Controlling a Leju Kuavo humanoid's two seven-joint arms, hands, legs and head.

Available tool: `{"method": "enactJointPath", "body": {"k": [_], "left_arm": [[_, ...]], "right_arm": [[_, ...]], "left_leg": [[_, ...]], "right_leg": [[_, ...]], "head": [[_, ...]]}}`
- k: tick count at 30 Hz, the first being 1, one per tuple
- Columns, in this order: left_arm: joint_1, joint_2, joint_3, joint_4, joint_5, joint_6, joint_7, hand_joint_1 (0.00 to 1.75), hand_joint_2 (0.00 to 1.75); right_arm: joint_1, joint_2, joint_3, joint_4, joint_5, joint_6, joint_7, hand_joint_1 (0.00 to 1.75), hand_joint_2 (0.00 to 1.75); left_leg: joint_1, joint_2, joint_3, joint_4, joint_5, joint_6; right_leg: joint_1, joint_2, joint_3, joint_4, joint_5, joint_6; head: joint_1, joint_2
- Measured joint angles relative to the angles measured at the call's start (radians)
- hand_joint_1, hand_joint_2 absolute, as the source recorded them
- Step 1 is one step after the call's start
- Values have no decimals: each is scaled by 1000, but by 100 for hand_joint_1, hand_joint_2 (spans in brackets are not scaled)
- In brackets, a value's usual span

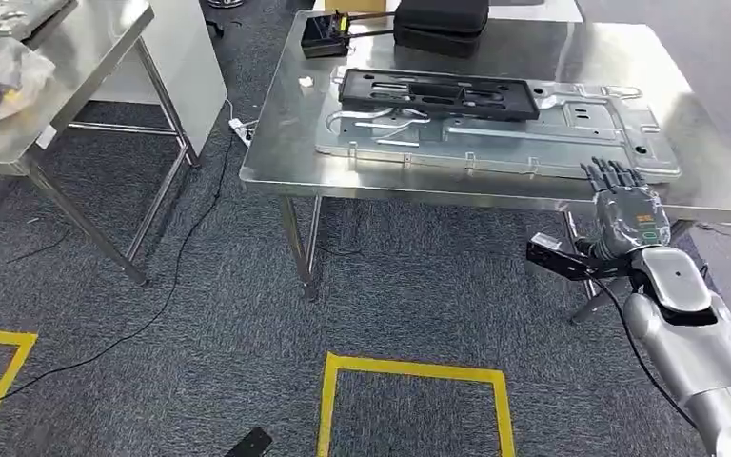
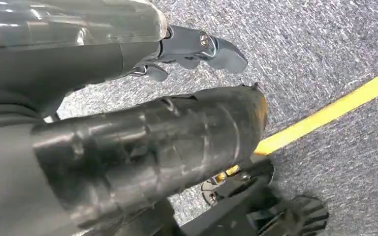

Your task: Take the parts from the cabinet and place them on the table.

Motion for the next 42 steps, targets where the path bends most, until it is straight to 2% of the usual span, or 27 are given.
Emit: {"method": "enactJointPath", "body": {"k": [3,4,6,8,9,10,11,13,14,18,19,20,21,23,24,25,26,29,30,34,35,36,37,39,40,41,42], "left_arm": [[2,1,0,0,-2,0,1,0,0],[1,-1,0,0,-2,-1,1,0,0],[-3,0,0,0,-7,-2,2,0,0],[-3,0,0,0,-9,-2,3,0,0],[-3,0,0,0,-9,-2,4,0,0],[-2,1,0,0,-9,-2,4,0,0],[-3,1,0,0,-9,-2,4,0,0],[-3,1,0,0,-9,-3,4,0,0],[-4,1,0,0,-9,-3,4,0,0],[-5,2,0,0,-10,-4,4,0,0],[-4,2,0,0,-10,-4,4,0,0],[-4,2,0,0,-10,-4,4,0,0],[-4,3,0,0,-10,-4,4,0,0],[-4,3,0,0,-10,-4,4,0,0],[-3,4,0,0,-10,-4,4,0,0],[-2,4,0,0,-11,-4,4,0,0],[-2,4,0,0,-11,-4,4,0,0],[-4,5,0,0,-11,-4,2,0,0],[-7,7,0,0,-11,-4,2,0,0],[-2,7,0,0,-10,-3,0,0,0],[-3,7,0,0,-9,-3,0,0,0],[-4,7,0,0,-9,-3,-1,0,0],[-6,7,0,0,-9,-3,-2,0,0],[-3,7,0,0,-9,-4,-2,0,0],[-2,7,0,0,-9,-4,-2,0,0],[-2,7,0,0,-8,-4,-2,0,0],[-2,7,0,0,-8,-4,-2,0,0]], "right_arm": [[1,1,0,0,0,0,0,0,175],[1,0,-2,0,0,0,0,0,175],[-5,0,-3,2,0,1,0,0,175],[-6,1,-3,4,0,2,0,0,175],[-4,1,-3,6,0,2,0,0,175],[-4,2,-3,8,0,2,0,0,175],[-4,2,-3,10,0,1,0,0,175],[-8,2,-3,10,1,0,0,0,175],[-13,2,-3,10,1,0,0,0,175],[-18,2,-5,11,1,-1,1,0,175],[-18,3,-5,12,0,-1,1,0,175],[-19,4,-5,12,1,-1,1,0,175],[-19,5,-5,12,0,-2,1,0,175],[-15,6,-5,12,0,-2,1,0,175],[-14,7,-5,12,0,-2,1,0,175],[-10,8,-5,12,0,-2,1,0,175],[-7,8,-5,12,0,-1,1,0,175],[-5,8,-8,11,0,-2,2,0,175],[-5,8,-11,10,0,-2,4,0,175],[-3,8,-13,8,1,-2,8,0,175],[0,8,-16,8,0,-2,8,0,175],[-1,7,-17,8,0,-2,8,0,175],[-2,7,-19,8,0,-2,9,0,175],[4,7,-19,8,0,-1,9,0,175],[8,7,-19,8,0,-1,9,0,175],[9,7,-19,8,1,-1,9,0,175],[9,7,-19,8,1,-1,9,0,175]], "left_leg": [[-4,1,-7,-4,17,17],[4,3,-8,-16,29,25],[4,5,-23,-20,45,34],[2,5,-41,-17,55,34],[1,5,-50,-14,59,34],[1,5,-59,-11,64,33],[1,4,-66,-9,68,33],[1,4,-71,-7,74,29],[1,4,-72,-7,77,24],[0,4,-77,-14,97,0],[-5,2,-81,-14,101,-7],[-1,1,-90,1,80,-11],[-1,1,-107,45,34,-16],[4,2,-161,193,-58,-22],[4,2,-183,260,-90,-24],[4,2,-187,295,-99,-25],[4,2,-166,274,-86,-24],[3,1,-7,36,0,-9],[-3,0,14,-16,-16,-2],[-8,2,6,-20,14,19],[1,6,6,-31,29,26],[1,6,0,-35,36,32],[2,7,-7,-35,42,35],[2,7,-26,-34,54,34],[2,7,-34,-32,59,33],[2,7,-42,-29,63,32],[2,7,-50,-25,66,29]], "right_leg": [[-3,0,-2,-9,17,23],[-5,2,-8,-7,13,25],[-8,3,-42,81,-73,36],[-9,3,-97,237,-155,45],[-9,3,-107,279,-170,46],[-9,3,-97,280,-165,46],[-9,3,-62,234,-140,44],[-9,3,51,61,-73,37],[-6,3,89,-18,-81,30],[7,6,85,-22,-65,10],[-1,4,83,-33,-54,-2],[-4,-1,80,-38,-44,-8],[-5,-1,73,-39,-37,-16],[-4,-2,55,-38,-26,-22],[-3,-2,45,-37,-19,-22],[-3,-1,34,-35,-12,-22],[-2,-1,25,-32,-8,-21],[-2,1,4,-19,2,-13],[4,0,-3,-13,5,-8],[1,0,-8,-19,26,18],[-5,1,-11,-11,14,21],[-5,3,-24,18,-25,27],[-7,4,-43,70,-66,31],[-11,4,-102,239,-156,43],[-13,4,-109,275,-167,46],[-16,4,-93,265,-157,48],[-18,3,-53,209,-129,49]], "head": [[0,0],[0,0],[2,0],[3,0],[3,0],[3,0],[2,0],[2,0],[3,0],[2,0],[3,0],[2,0],[1,0],[2,0],[2,0],[1,0],[1,0],[1,0],[1,0],[2,0],[2,0],[4,0],[3,0],[3,0],[3,0],[3,0],[3,0]]}}
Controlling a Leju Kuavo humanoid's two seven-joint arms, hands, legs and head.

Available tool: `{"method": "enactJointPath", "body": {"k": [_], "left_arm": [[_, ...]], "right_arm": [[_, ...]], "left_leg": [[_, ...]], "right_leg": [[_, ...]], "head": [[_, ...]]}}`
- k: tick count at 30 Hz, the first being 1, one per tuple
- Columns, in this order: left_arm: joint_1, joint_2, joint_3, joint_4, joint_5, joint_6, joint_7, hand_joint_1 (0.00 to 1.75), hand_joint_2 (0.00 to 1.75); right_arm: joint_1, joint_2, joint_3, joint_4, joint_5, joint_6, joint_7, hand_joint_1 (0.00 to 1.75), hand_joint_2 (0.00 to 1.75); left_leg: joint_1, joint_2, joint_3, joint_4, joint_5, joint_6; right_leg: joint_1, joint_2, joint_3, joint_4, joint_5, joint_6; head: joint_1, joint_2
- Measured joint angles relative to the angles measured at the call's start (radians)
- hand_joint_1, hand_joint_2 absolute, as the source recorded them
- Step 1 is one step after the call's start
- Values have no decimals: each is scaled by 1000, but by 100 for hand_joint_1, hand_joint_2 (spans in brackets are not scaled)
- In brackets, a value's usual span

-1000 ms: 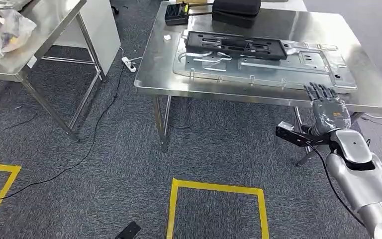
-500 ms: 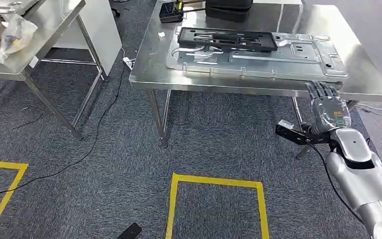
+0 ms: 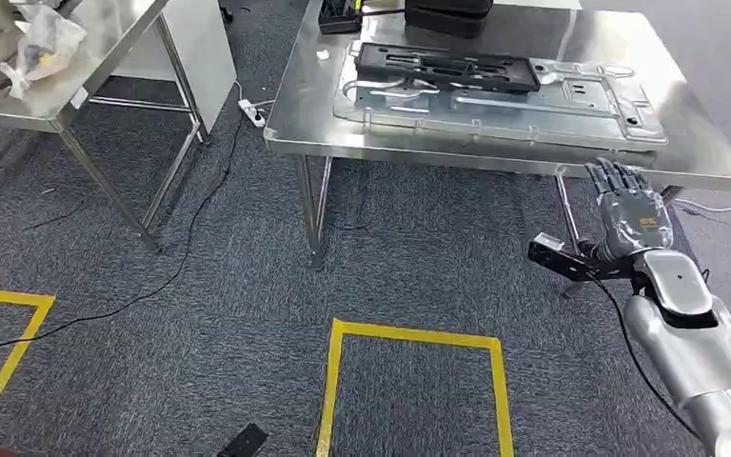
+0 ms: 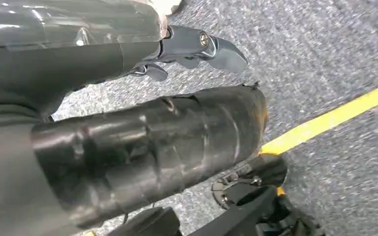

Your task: Take the parts from the cabinet and place them on the table.

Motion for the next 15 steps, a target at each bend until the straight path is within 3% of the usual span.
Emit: {"method": "enactJointPath", "body": {"k": [2,3,4,7,8,9,10,12,13,14,15], "left_arm": [[-1,0,0,0,0,0,0,0,0],[-2,0,0,0,0,0,0,0,0],[-3,0,0,0,0,1,0,0,0],[-1,0,0,0,0,1,0,0,0],[-2,0,0,0,0,1,0,0,0],[-1,1,0,0,1,2,0,0,0],[-2,1,0,0,1,2,0,0,0],[-1,1,1,0,1,2,-1,0,0],[0,1,1,0,1,2,-1,0,0],[1,1,1,0,1,2,-1,0,0],[0,1,1,0,1,2,-1,0,0]], "right_arm": [[-1,0,-4,0,0,0,1,0,175],[-3,0,-7,0,0,0,1,0,175],[-4,0,-8,-2,0,0,1,0,175],[-4,0,-9,-3,1,0,1,0,175],[-5,0,-10,-3,2,0,1,0,175],[-7,1,-10,-4,2,0,1,0,175],[-8,2,-10,-5,2,0,1,0,175],[-7,2,-10,-6,3,0,1,0,175],[-7,2,-10,-5,3,0,1,0,175],[-7,3,-10,-5,3,0,1,0,175],[-6,3,-10,-5,3,0,1,0,175]], "left_leg": [[2,0,-10,11,2,-4],[0,-1,-15,13,5,-9],[-3,-1,-19,19,8,-16],[-1,-1,-24,12,23,-36],[-1,-2,-32,20,16,-41],[0,-4,-43,43,-14,-47],[1,-4,-65,100,-64,-51],[3,-3,-122,259,-153,-56],[3,-3,-137,311,-173,-58],[3,-3,-129,318,-170,-58],[3,-3,-99,279,-150,-55]], "right_leg": [[-2,-1,121,-181,64,-2],[0,-1,145,-229,41,-7],[9,2,137,-233,53,-15],[14,2,127,-229,64,-32],[1,-1,125,-241,77,-45],[4,-4,120,-244,84,-52],[5,-4,112,-244,91,-62],[8,-5,93,-242,103,-64],[10,-5,83,-240,109,-64],[11,-4,73,-237,114,-63],[11,-4,65,-233,118,-63]], "head": [[0,0],[0,0],[-1,0],[0,0],[0,0],[0,0],[-2,0],[-1,0],[-2,0],[-2,0],[-2,0]]}}
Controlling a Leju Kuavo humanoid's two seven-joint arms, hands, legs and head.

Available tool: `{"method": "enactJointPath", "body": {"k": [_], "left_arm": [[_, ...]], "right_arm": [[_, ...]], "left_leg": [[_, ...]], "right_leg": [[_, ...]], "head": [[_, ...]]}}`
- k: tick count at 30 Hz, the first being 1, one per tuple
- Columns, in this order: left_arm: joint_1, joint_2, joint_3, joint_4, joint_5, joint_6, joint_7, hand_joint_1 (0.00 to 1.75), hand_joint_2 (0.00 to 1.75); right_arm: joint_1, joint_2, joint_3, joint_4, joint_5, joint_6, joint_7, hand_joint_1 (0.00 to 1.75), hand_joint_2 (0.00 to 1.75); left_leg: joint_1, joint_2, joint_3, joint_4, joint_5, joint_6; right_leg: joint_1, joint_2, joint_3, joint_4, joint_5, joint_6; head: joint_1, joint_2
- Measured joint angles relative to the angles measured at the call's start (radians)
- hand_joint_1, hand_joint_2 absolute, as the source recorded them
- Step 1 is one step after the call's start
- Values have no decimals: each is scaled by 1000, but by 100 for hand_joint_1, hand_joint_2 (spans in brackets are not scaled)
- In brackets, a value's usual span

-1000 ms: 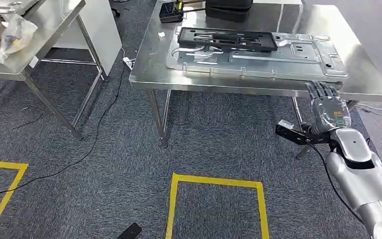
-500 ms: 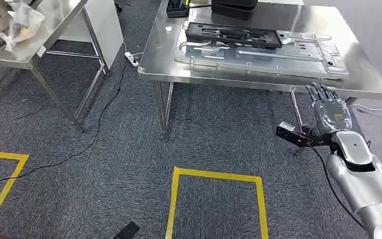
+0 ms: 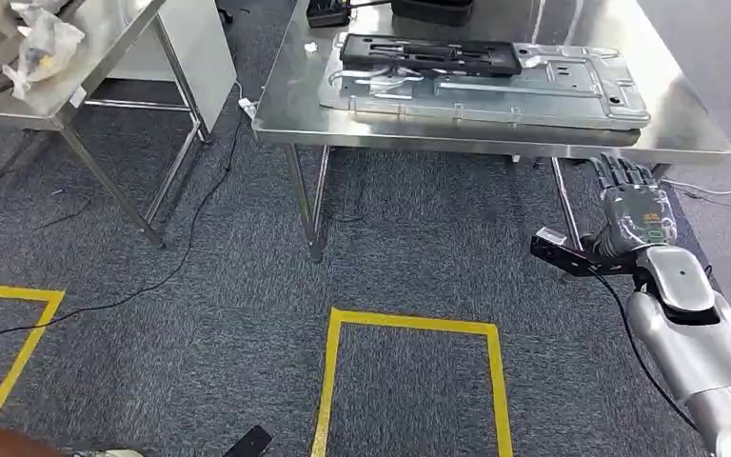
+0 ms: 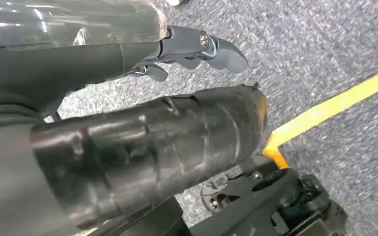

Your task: Take the parts from the cabinet and place them on the table.

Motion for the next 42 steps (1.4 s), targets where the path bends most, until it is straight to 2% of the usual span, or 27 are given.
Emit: {"method": "enactJointPath", "body": {"k": [2,3,4,8,10,12,13,14,16,18,19,20,23,24,26,28,29,30,31,33,34,35,36,38,39,40,42], "left_arm": [[-2,0,0,0,0,0,0,0,0],[-4,1,0,0,1,0,0,0,0],[-5,2,1,0,3,0,0,0,0],[-1,0,2,0,5,0,0,0,0],[-4,2,3,0,7,-1,0,0,0],[-5,2,4,0,6,-1,0,0,0],[-3,1,5,0,6,-2,0,0,0],[-1,1,6,0,6,-2,0,0,0],[0,1,6,0,7,-2,0,0,0],[-2,1,7,0,8,-2,0,0,0],[-3,2,7,0,8,-2,0,0,0],[-4,2,8,0,8,-2,0,0,0],[-1,2,11,0,9,-3,0,0,0],[-2,2,13,0,9,-3,0,0,0],[-2,2,15,0,9,-3,0,0,0],[-1,2,16,0,9,-2,0,0,0],[0,2,16,0,9,-3,0,0,0],[1,2,17,0,9,-3,1,0,0],[1,2,17,0,9,-3,1,0,0],[-1,2,17,0,9,-2,1,0,0],[-3,4,18,0,9,-2,1,0,0],[-3,5,18,0,9,-2,0,0,0],[-3,5,18,0,9,-2,0,0,0],[0,5,18,0,9,-2,1,0,0],[0,1,18,0,9,-3,0,0,0],[-1,4,18,0,8,-2,0,0,0],[-2,4,18,0,6,4,-3,0,0]], "right_arm": [[0,0,0,0,0,0,0,0,175],[0,0,-1,0,0,-1,0,0,175],[0,-1,-3,0,0,-1,0,0,175],[1,-2,-4,0,0,-2,1,0,175],[1,-5,-6,0,0,-2,1,0,175],[3,-5,-8,0,0,-2,2,0,175],[8,-4,-7,0,0,-2,1,0,175],[12,-4,-7,0,0,-2,1,0,175],[12,-4,-8,0,0,-2,2,0,175],[11,-4,-9,0,0,-3,2,0,175],[8,-4,-11,0,0,-3,2,0,175],[8,-3,-12,-2,0,-4,2,0,175],[9,-3,-13,-3,0,-6,2,0,175],[10,-3,-12,-3,0,-6,2,0,175],[9,-2,-13,-3,0,-8,2,0,175],[11,-1,-13,-3,0,-8,2,0,175],[12,0,-13,-3,0,-9,2,0,175],[15,0,-13,-3,0,-9,2,0,175],[16,0,-13,-3,0,-9,2,0,175],[16,0,-13,-4,0,-10,2,0,175],[17,0,-14,-6,0,-10,3,0,175],[16,-1,-15,-6,0,-11,4,0,175],[16,0,-15,-6,0,-12,4,0,175],[19,0,-15,-6,0,-13,3,0,175],[20,-2,-17,-6,0,-13,3,0,175],[19,-3,-20,-6,0,-14,3,0,175],[19,-4,-24,-6,0,-16,5,0,175]], "left_leg": [[-1,-1,113,-175,68,11],[-4,-3,157,-254,71,21],[-9,-2,163,-268,70,23],[-8,0,154,-282,101,46],[-1,4,146,-295,122,58],[-1,5,127,-293,135,60],[-2,6,118,-292,140,60],[-2,6,109,-290,145,59],[-2,6,93,-284,154,56],[-1,6,84,-274,158,51],[-6,5,78,-271,159,46],[-8,5,73,-265,163,39],[-6,5,68,-270,177,20],[-5,3,60,-260,164,15],[-3,1,25,-167,80,8],[-2,1,-38,6,-8,2],[-2,1,-51,52,-23,2],[-2,1,-37,46,-13,4],[-2,1,3,-12,15,8],[-5,0,119,-193,80,23],[-10,-3,153,-262,70,33],[-12,-1,158,-272,79,32],[-12,-1,154,-270,82,34],[-16,-1,152,-271,92,45],[-5,2,152,-291,109,52],[-4,4,147,-295,118,57],[-4,5,132,-298,128,65]], "right_leg": [[1,1,-12,7,6,6],[1,1,-15,11,8,9],[8,1,-20,15,11,15],[6,2,-22,2,37,41],[0,4,-42,41,-22,49],[-4,4,-99,205,-125,61],[-5,4,-121,274,-156,65],[-6,4,-123,304,-162,67],[-10,4,-57,222,-122,69],[-11,2,64,42,-61,66],[-8,2,89,-5,-80,60],[-2,6,82,-7,-72,50],[1,5,71,-5,-60,32],[-10,0,69,-12,-50,20],[-8,-1,57,-13,-39,6],[-4,-1,37,-11,-26,4],[-2,-1,28,-9,-21,4],[-1,-1,19,-6,-16,5],[1,0,12,-3,-12,6],[3,2,4,3,-7,10],[2,1,0,5,-5,14],[9,1,-5,10,-1,19],[4,1,-7,8,5,26],[1,1,-5,0,16,39],[5,3,-10,2,13,43],[2,5,-19,21,-15,48],[-2,6,-67,149,-104,56]], "head": [[0,0],[0,0],[0,0],[0,0],[3,0],[2,0],[2,0],[2,0],[2,0],[2,0],[2,0],[0,0],[1,0],[1,0],[0,0],[0,0],[0,0],[0,0],[0,0],[0,0],[0,0],[1,0],[0,0],[0,0],[1,0],[3,0],[3,0]]}}
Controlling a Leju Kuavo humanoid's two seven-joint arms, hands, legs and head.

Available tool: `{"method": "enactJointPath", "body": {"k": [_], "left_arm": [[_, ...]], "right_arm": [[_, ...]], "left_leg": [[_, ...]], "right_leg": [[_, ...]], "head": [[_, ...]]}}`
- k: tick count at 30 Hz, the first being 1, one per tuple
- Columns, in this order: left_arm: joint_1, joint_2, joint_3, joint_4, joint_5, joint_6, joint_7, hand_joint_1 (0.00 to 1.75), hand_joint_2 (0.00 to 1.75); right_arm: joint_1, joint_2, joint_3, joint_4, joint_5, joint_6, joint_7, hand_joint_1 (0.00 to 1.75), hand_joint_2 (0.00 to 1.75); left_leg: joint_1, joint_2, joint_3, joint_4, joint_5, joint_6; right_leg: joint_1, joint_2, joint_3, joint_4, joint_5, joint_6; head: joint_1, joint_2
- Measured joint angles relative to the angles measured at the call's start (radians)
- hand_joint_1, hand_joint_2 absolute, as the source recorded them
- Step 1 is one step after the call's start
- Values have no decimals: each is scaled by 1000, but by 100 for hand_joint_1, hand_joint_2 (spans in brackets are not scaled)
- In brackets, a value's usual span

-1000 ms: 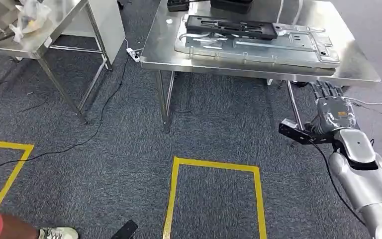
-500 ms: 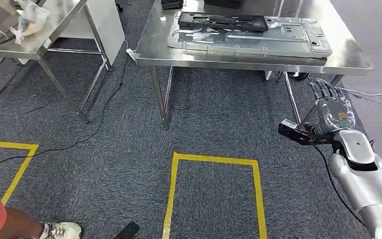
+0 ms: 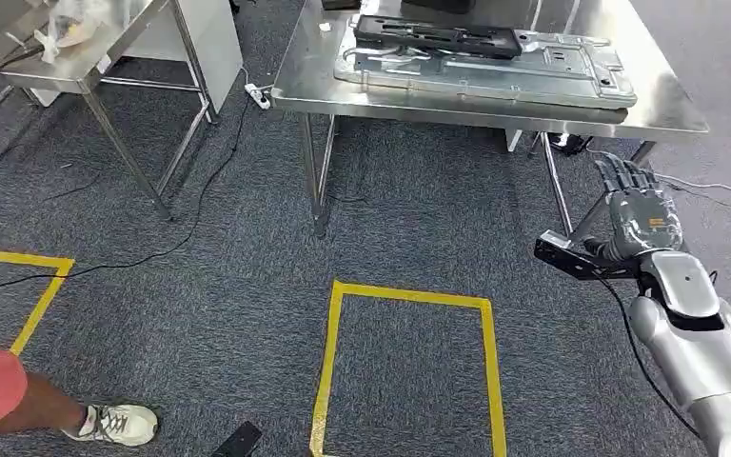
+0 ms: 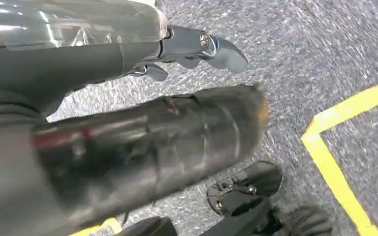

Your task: Take the parts from the cabinet and place them on the table.

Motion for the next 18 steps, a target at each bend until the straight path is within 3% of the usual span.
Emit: {"method": "enactJointPath", "body": {"k": [2,3,4,5,6,7,8,11,12,13,14,16,17,18], "left_arm": [[3,0,0,0,-2,0,-5,0,0],[5,0,0,0,-3,0,-5,0,0],[6,0,0,0,-3,-1,-7,0,0],[6,0,0,0,-3,-1,-7,0,0],[5,0,0,0,-4,-1,-8,0,0],[4,0,0,0,-5,-1,-9,0,0],[3,0,0,0,-6,-2,-11,0,0],[4,-1,0,0,-6,-3,-11,0,0],[4,0,0,0,-6,-3,-6,0,0],[4,0,0,0,-6,-3,5,0,0],[3,0,0,0,-5,-4,11,0,0],[4,0,0,0,-3,-4,17,0,0],[5,0,0,0,-2,-4,18,0,0],[5,0,0,0,-2,-4,18,0,0]], "right_arm": [[9,0,0,0,0,-2,-1,0,175],[14,0,0,0,0,-2,0,0,175],[16,0,-1,0,0,-2,0,0,175],[16,0,-2,0,0,-3,0,0,175],[15,0,-6,0,0,-8,0,0,175],[14,0,-8,0,0,-14,0,0,175],[13,0,-10,0,0,-18,0,0,175],[15,0,-14,0,0,-20,0,0,175],[14,0,-15,0,1,-20,0,0,0],[13,0,-16,0,2,-20,0,0,0],[12,2,-16,0,5,-20,-1,0,0],[13,4,-16,1,5,-19,-2,0,0],[13,5,-16,2,5,-19,-2,0,0],[14,6,-16,3,5,-20,-2,0,0]], "left_leg": [[-1,1,-15,2,9,0],[-1,1,-22,4,14,-1],[0,1,-28,7,17,-3],[0,1,-32,10,19,-6],[0,1,-35,14,21,-8],[-1,1,-37,19,21,-10],[-10,1,-43,26,21,-17],[-6,1,-47,23,32,-33],[-10,1,-49,23,34,-39],[-6,-2,-59,41,14,-45],[-5,-2,-76,84,-24,-51],[0,-2,-140,245,-120,-58],[1,-2,-167,316,-149,-60],[1,-2,-171,341,-151,-61]], "right_leg": [[-2,0,-47,136,-62,7],[-2,0,-46,153,-62,8],[-3,0,-20,121,-42,9],[-4,-1,28,49,-9,8],[-6,-2,98,-61,31,5],[-6,-4,149,-148,40,2],[1,-4,155,-165,31,-3],[7,0,143,-159,41,-19],[-1,-1,142,-166,48,-30],[-4,-4,143,-171,56,-38],[-5,-6,138,-171,64,-47],[-3,-7,126,-168,70,-52],[-2,-7,117,-165,74,-52],[-2,-6,108,-161,75,-51]], "head": [[0,0],[0,0],[-1,0],[0,0],[-1,0],[0,0],[0,0],[-1,0],[-1,0],[-1,0],[-2,0],[-2,0],[-2,0],[-2,0]]}}
